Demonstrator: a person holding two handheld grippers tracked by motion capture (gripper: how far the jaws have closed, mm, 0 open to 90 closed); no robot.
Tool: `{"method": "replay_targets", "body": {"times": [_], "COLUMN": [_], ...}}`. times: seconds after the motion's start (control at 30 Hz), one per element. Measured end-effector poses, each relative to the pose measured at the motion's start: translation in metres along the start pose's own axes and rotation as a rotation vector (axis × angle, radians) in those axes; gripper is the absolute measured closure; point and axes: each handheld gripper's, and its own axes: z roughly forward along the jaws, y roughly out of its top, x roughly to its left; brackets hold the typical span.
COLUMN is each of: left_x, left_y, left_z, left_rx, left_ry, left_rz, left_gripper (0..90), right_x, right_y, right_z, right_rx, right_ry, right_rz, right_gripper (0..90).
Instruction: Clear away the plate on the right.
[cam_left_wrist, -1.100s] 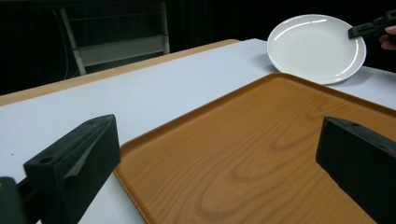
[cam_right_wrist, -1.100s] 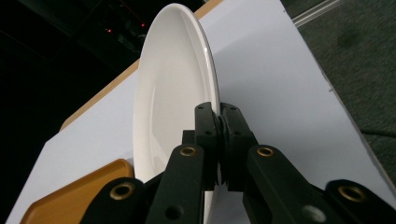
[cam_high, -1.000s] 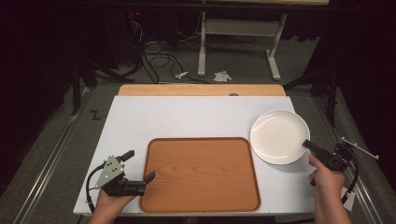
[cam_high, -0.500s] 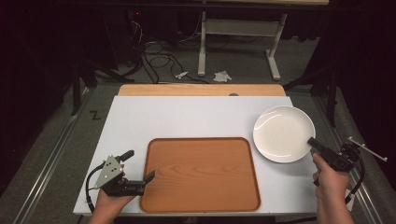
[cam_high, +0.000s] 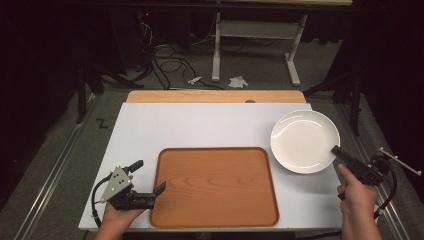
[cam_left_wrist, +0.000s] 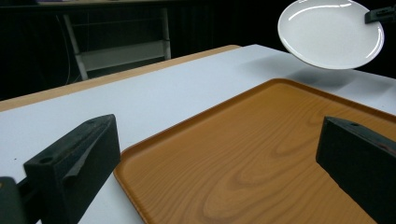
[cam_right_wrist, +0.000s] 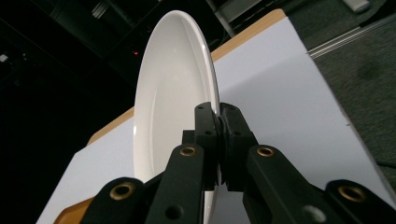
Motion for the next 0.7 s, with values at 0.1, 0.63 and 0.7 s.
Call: {"method": "replay_targets", "body": {"times": [0.1, 0.63, 0.7], "left_x": [0.000, 0.000, 0.000], "left_y": [0.000, 0.002, 0.002], "left_z": [0.001, 0.000, 0.000], "left_rx": [0.000, -0.008, -0.009], "left_ry": [-0.002, -0.006, -0.007], "left_rz": [0.004, 0.010, 0.010], "left_gripper": [0.3, 0.2, 0.2], "right_x": [0.004, 0.031, 0.035], "right_y": [-0.002, -0.014, -0.016], "right_z": [0.001, 0.011, 0.014], "right_rx": [0.017, 0.088, 0.094], "right_ry": [0.025, 0.129, 0.142], "right_rz": [0.008, -0.011, -0.018], "right_gripper": [89.6, 89.6, 89.6]}}
